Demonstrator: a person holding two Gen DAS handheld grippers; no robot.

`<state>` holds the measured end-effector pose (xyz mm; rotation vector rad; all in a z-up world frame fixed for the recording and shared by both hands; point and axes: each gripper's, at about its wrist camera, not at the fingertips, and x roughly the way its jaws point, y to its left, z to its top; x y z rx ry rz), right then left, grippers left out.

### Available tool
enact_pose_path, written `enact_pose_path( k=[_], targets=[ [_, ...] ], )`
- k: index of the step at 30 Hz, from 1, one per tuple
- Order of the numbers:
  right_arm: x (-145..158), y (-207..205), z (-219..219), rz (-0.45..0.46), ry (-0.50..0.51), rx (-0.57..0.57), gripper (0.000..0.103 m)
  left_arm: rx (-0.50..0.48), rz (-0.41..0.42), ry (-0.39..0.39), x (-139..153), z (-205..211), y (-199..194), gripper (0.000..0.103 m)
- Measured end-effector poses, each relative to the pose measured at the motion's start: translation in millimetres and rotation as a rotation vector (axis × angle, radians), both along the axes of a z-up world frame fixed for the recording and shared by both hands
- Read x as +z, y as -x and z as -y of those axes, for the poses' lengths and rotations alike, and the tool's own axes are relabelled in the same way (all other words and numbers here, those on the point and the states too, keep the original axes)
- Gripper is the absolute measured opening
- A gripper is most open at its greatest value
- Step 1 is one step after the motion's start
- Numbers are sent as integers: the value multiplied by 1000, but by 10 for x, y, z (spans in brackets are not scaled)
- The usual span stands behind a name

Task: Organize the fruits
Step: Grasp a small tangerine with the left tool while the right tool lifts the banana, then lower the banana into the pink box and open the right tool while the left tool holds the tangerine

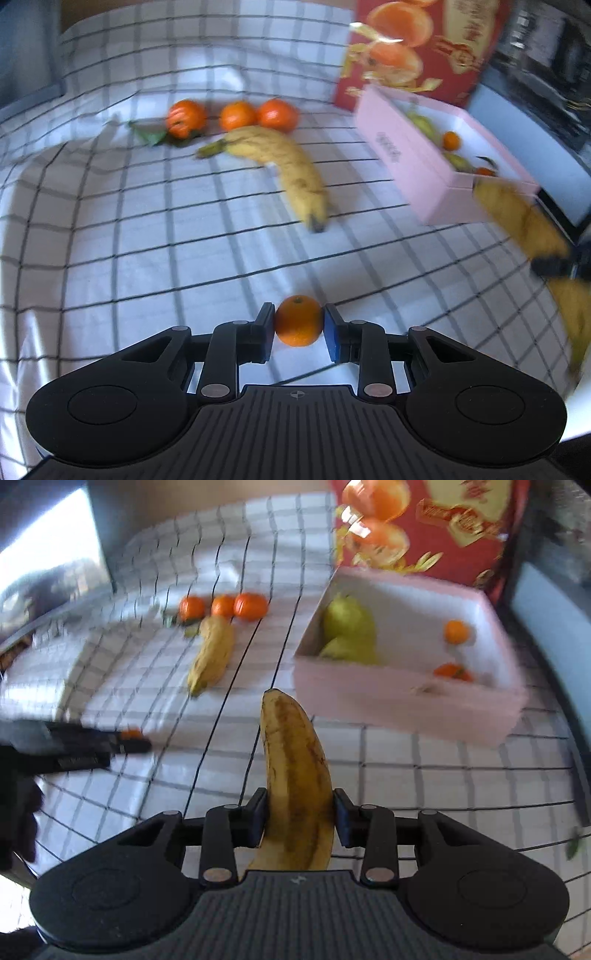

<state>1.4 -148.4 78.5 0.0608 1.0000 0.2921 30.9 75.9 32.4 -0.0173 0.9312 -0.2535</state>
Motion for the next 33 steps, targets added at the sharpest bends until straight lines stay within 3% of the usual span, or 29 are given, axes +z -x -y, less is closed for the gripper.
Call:
enact_pose_path(
  k=[7, 13, 17, 22, 27, 33],
  targets=[
    [631, 9, 629, 178, -7, -102, 36, -57, 99, 116, 527, 335, -239, 32],
    [827, -546, 977, 245, 20, -128, 36, -101, 129, 190, 791, 775, -352, 32],
    [660, -1096, 930, 210, 35, -52, 36, -110, 111, 201, 757, 907, -219, 32],
    [293, -1628, 669, 165, 159, 109, 36, -45, 62, 193, 599, 763, -65, 32],
    [-33, -1885, 388, 174, 316, 270, 36, 82, 38, 195, 534, 411, 63, 32],
    [-356, -2002, 180, 92, 351, 393, 36, 184, 19, 221, 467, 194, 143, 32]
  ],
)
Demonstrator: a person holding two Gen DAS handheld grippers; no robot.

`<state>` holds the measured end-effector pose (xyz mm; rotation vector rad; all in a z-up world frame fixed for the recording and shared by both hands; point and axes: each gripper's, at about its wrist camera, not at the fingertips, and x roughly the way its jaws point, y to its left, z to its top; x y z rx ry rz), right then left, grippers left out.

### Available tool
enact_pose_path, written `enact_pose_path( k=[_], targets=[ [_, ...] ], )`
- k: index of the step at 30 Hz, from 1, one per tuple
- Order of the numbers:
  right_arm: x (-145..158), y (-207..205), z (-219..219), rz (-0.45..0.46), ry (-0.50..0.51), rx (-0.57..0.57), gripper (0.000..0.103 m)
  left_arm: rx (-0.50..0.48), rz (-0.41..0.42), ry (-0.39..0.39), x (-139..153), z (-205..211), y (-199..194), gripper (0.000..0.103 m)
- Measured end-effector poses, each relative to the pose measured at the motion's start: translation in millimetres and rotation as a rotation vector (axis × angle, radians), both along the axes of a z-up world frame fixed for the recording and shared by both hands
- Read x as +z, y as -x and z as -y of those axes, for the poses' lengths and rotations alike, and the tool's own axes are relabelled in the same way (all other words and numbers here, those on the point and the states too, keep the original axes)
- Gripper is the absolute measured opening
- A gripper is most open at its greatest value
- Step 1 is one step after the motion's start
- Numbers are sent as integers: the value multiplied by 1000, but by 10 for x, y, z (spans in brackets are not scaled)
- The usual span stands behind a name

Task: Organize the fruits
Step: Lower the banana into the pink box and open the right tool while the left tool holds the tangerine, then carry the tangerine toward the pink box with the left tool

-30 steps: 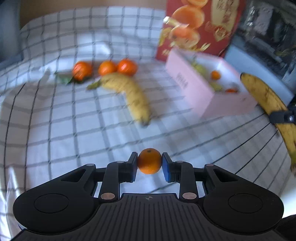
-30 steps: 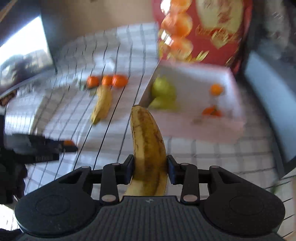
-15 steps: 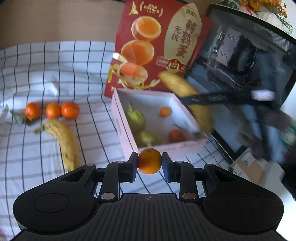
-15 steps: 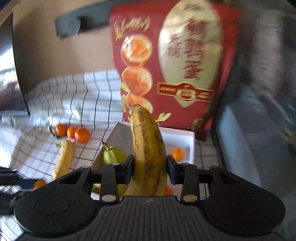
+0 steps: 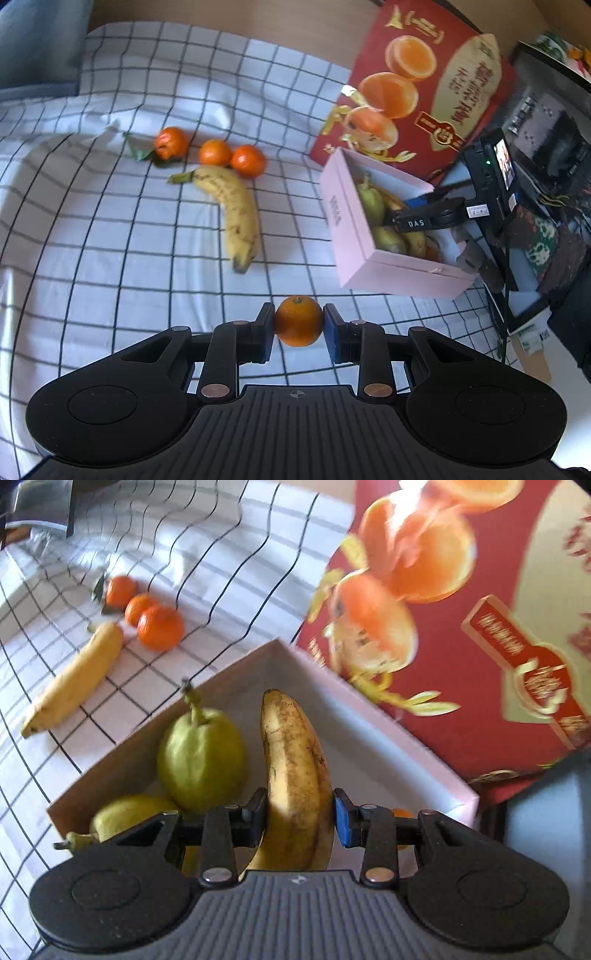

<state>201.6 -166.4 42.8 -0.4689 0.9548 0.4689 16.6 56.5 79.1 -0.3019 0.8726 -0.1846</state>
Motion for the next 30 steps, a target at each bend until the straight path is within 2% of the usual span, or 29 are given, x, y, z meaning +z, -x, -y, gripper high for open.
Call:
enact_pose_path(
  k=[4, 7, 11, 12, 16, 18, 21, 24, 27, 30],
  targets=[
    [-120, -126, 59, -82, -103, -58, 37, -3, -19, 1, -40, 20, 7, 32],
    [-134, -120, 120, -98, -140, -73, 37, -23, -28, 2, -69, 82, -40, 32],
    [114, 22, 271, -30, -195, -113, 38, -64, -20, 14, -55, 174, -164, 32],
    [200, 71, 320, -8, -204, -132, 42, -82, -15, 19, -36, 212, -224, 32],
    [555, 438, 574, 117, -246, -260, 50, -158, 18, 29, 107, 395, -518, 32],
    [690, 664, 750, 150, -291, -321, 56, -195, 24, 25, 174, 528, -740, 32],
    [783, 1084, 903, 196, -317, -396, 60, -264, 33, 19, 259, 808, -1121, 32],
    [795, 1417, 1010, 203, -346, -464, 60, -326, 29, 6, 302, 1173, -1507, 32],
    [737, 1666, 1122, 186, -367, -519, 60, -383, -15, 77, 253, 1511, -1878, 33],
    [687, 1807, 1188, 167, -369, -546, 60, -353, 7, 84, 248, 1637, -2022, 33]
  ],
)
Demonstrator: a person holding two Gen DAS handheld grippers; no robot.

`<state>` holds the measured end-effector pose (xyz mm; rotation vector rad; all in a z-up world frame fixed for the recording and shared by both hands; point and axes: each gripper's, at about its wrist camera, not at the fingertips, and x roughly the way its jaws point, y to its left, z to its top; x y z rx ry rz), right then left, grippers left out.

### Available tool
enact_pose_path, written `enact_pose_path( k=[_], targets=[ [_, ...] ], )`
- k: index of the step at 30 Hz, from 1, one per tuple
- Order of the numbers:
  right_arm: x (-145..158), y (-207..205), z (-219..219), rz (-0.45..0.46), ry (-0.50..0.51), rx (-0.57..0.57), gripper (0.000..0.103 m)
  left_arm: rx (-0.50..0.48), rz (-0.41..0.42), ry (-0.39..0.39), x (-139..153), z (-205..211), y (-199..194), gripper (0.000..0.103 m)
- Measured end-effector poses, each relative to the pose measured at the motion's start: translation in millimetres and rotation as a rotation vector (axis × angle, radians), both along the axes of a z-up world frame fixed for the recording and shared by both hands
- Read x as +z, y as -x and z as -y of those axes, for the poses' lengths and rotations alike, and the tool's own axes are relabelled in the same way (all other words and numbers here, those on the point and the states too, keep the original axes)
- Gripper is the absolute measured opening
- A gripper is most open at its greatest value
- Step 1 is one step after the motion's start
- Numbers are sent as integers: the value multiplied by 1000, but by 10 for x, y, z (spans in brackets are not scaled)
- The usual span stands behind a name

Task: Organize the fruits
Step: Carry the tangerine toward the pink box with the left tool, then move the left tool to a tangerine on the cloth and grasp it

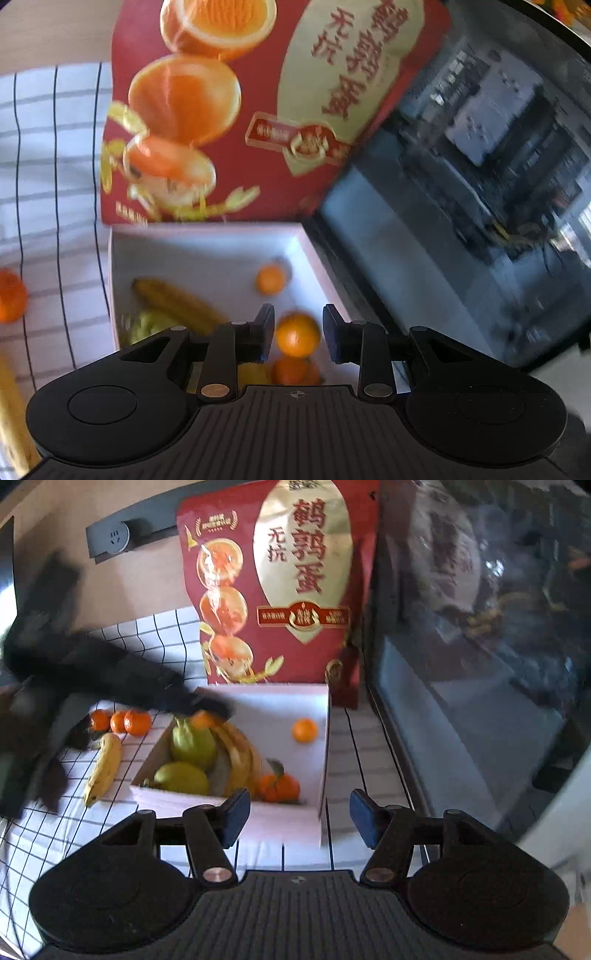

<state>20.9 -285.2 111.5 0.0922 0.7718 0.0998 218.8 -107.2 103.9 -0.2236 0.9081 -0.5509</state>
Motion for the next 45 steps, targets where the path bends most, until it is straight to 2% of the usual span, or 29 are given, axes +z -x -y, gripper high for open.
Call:
enact_pose_path(
  k=[4, 7, 10, 13, 15, 19, 22, 27, 32, 35, 39, 43, 45],
  targets=[
    [-28, 125, -25, -10, -4, 18, 60, 33, 15, -4, -8, -114, 66, 34],
    [-90, 145, -142, -24, 14, 47, 60, 58, 53, -58, -17, -343, 229, 34],
    [-147, 129, -299, -41, 0, 81, 60, 133, 99, -97, -36, -674, 445, 34],
    [-171, 83, -505, -36, -6, 129, 60, 249, 123, -101, -69, -1073, 664, 34],
    [-186, 60, -673, -28, 3, 169, 60, 343, 112, -106, -106, -1346, 747, 33],
    [-193, 31, -1003, -29, 16, 262, 60, 506, 43, -187, -227, -1821, 789, 33],
    [-209, 3, -1230, -45, 15, 326, 60, 593, -14, -182, -325, -2132, 802, 33],
    [-246, 9, -1483, -69, 36, 392, 60, 607, -81, -162, -450, -2268, 720, 33],
    [-260, 24, -1494, -86, 53, 382, 60, 570, -78, -121, -470, -2096, 551, 33],
    [-287, 57, -1457, -108, 50, 374, 60, 565, -101, -123, -489, -2018, 425, 33],
    [-322, 122, -1426, -119, 59, 359, 60, 538, -121, -167, -557, -1864, 281, 36],
    [-331, 157, -1370, -124, 63, 329, 60, 567, -27, -234, -484, -1810, 176, 37],
    [-330, 175, -1340, -124, 67, 318, 60, 529, 34, -227, -426, -1814, 107, 37]
  ],
)
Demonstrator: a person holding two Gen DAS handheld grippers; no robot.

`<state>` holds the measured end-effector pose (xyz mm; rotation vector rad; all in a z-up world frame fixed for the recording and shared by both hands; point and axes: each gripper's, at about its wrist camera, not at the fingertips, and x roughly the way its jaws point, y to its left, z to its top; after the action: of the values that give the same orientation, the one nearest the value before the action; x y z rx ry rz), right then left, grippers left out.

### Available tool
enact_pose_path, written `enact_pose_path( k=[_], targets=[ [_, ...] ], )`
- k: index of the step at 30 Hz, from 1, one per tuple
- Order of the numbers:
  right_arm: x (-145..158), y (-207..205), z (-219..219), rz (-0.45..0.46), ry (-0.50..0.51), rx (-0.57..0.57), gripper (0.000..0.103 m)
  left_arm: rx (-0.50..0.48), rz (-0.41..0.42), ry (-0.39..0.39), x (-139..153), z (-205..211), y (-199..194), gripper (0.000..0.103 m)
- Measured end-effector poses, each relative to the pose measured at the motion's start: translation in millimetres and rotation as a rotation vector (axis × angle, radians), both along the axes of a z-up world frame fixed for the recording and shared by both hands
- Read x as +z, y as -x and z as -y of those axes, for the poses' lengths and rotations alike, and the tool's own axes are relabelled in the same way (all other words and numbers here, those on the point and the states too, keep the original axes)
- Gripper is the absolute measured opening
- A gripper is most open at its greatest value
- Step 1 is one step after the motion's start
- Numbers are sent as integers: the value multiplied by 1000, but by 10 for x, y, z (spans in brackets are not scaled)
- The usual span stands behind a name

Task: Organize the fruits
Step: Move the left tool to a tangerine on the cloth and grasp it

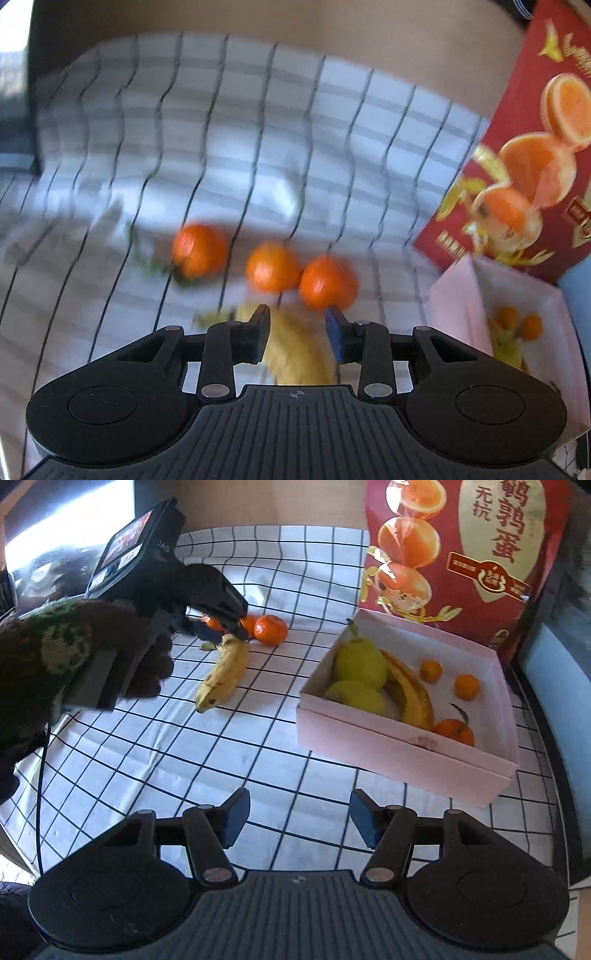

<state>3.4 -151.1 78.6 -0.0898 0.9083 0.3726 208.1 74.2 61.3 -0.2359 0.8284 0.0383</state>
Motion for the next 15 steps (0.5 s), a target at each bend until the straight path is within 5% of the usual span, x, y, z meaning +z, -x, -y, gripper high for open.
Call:
enact_pose_path(
  k=[3, 7, 15],
  targets=[
    [-15, 17, 41, -11, -2, -16, 60, -114, 48, -28, 29, 36, -108, 37],
    [-30, 38, 72, -21, -2, -30, 60, -264, 47, -184, -14, 248, -229, 37],
    [-67, 44, 79, -43, 4, -39, 60, -356, 1, -345, -154, 479, -437, 48]
  ],
)
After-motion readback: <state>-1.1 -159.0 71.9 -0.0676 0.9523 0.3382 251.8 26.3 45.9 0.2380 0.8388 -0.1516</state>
